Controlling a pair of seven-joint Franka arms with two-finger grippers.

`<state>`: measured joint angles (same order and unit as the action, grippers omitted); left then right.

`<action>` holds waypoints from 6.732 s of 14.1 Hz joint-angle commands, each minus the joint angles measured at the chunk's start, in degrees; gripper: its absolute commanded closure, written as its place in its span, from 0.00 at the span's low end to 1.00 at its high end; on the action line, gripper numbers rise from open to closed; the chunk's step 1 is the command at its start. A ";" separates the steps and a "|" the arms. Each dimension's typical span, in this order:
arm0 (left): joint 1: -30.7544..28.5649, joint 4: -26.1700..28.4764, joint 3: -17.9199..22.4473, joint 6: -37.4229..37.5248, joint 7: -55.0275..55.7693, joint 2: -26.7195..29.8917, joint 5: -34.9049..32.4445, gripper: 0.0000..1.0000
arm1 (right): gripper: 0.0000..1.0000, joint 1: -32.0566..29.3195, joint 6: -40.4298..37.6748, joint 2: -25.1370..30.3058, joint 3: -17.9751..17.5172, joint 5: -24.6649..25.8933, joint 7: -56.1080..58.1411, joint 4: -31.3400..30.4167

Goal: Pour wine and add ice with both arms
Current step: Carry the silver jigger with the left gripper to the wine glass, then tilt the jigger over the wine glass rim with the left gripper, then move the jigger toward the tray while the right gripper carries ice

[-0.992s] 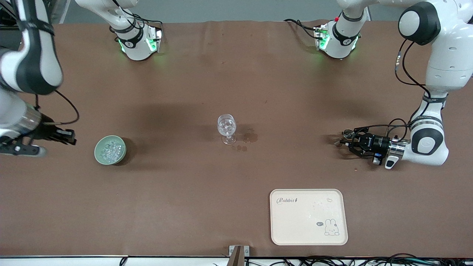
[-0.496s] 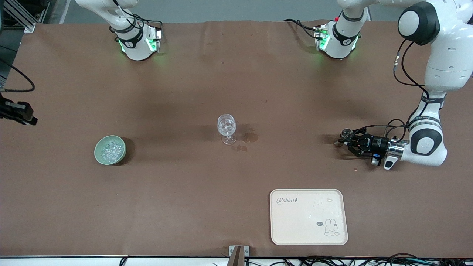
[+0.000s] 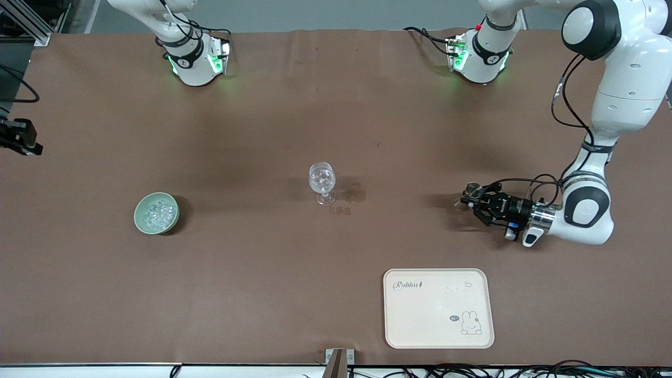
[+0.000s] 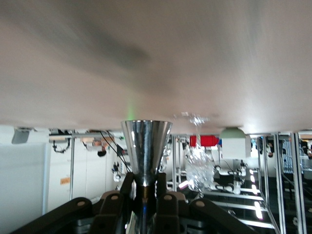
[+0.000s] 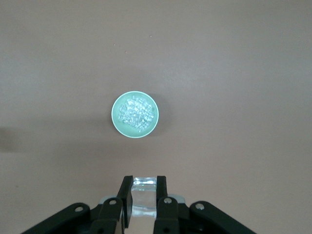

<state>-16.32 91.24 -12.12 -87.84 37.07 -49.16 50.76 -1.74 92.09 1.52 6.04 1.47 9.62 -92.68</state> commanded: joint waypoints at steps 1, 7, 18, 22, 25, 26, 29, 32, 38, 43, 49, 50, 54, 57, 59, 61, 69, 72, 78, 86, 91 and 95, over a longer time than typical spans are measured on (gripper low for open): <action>1.98 0.87 -2.46 -2.49 5.27 3.63 1.71 0.99 | 1.00 -0.46 1.25 2.44 -0.50 0.82 0.31 -1.29; 2.34 4.47 -14.75 -18.03 17.13 9.34 1.71 0.99 | 1.00 -0.19 -0.42 1.65 -0.58 -0.15 -4.00 -0.13; 17.36 9.29 -19.69 -42.82 34.02 17.87 1.54 0.99 | 0.99 -0.19 -1.47 1.73 -0.50 -3.49 -3.82 -1.37; 21.15 10.36 -19.61 -47.77 39.21 19.36 0.84 0.99 | 0.98 -0.19 -1.39 1.73 -0.50 -3.49 -3.82 -1.54; 22.11 11.41 -19.52 -48.21 39.65 20.51 0.83 0.99 | 0.97 -0.28 -1.48 1.73 -0.50 -3.49 -3.73 -2.07; 22.20 11.76 -19.52 -48.38 40.18 20.86 0.66 0.99 | 0.97 -0.28 -1.48 1.73 -0.50 -3.40 -3.82 -2.07; 22.82 12.29 -19.43 -48.39 42.10 21.12 -1.53 0.99 | 0.97 -0.28 -1.56 1.82 -0.50 -3.49 -3.82 -2.07; 23.34 11.86 -19.52 -48.56 48.16 21.12 -7.41 0.99 | 0.96 -0.19 -1.56 1.82 -0.50 -3.49 -3.82 -2.16; 24.66 10.80 -19.43 -49.96 53.89 20.95 -10.50 0.99 | 0.95 -0.19 -1.56 1.82 -0.50 -3.49 -4.00 -2.16; 25.81 10.71 -19.26 -51.46 56.52 20.86 -13.30 0.99 | 0.95 -0.28 -1.65 1.82 -0.50 -3.49 -4.00 -2.16; 27.38 7.55 -19.43 -51.37 69.79 19.46 -26.66 0.99 | 0.95 -0.37 -1.65 1.82 -0.50 -3.49 -4.00 -2.16; 27.65 7.55 -19.43 -51.37 71.28 19.45 -28.15 0.99 | 0.95 -0.28 -1.65 1.82 -0.50 -3.49 -4.00 -2.16; 28.27 7.72 -19.34 -51.37 73.05 19.45 -30.63 0.99 | 0.95 -0.37 -1.65 1.82 -0.50 -3.49 -4.00 -2.16; 28.79 7.55 -19.34 -51.37 76.99 19.28 -35.01 0.99 | 0.95 -0.37 -1.74 1.82 -0.50 -3.49 -4.00 -2.16; 29.41 7.55 -19.26 -51.37 79.11 19.28 -37.56 0.99 | 0.95 -0.37 -1.74 1.82 -0.50 -3.49 -4.00 -2.16; 29.50 7.55 -19.26 -51.37 79.21 19.19 -37.84 0.99 | 0.95 -0.37 -1.83 1.82 -0.50 -3.49 -4.00 -2.16; 29.59 7.37 -19.43 -51.20 79.73 19.10 -37.84 0.99 | 0.95 -0.37 -1.74 1.82 -0.59 -3.49 -4.08 -2.16; 28.01 6.32 -19.87 -49.10 78.77 18.14 -37.05 0.99 | 0.95 -0.28 -1.74 1.82 -0.50 -3.49 -4.00 -2.16; 28.00 2.11 -20.05 -43.29 77.80 17.35 -34.68 0.99 | 0.95 1.47 -1.13 1.82 -0.67 -3.49 -4.43 -2.07; 17.12 -2.46 -20.05 -30.64 51.81 16.30 -8.94 0.99 | 0.95 8.76 1.24 1.65 -0.67 -3.23 -15.40 -1.89; 10.00 -11.51 -20.05 -29.31 48.36 6.82 -1.82 0.99 | 0.96 18.24 5.37 -0.45 -0.67 -2.87 -25.77 -1.72; 2.71 -14.15 -19.61 -29.75 37.65 0.76 10.81 0.99 | 0.97 29.49 11.17 -6.33 -0.67 -2.70 -37.27 -1.02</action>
<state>-10.51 80.69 -31.03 -118.66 78.00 -43.99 55.92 22.93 101.05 -1.92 4.68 -1.35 -22.11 -94.27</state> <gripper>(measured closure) 0.789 0.771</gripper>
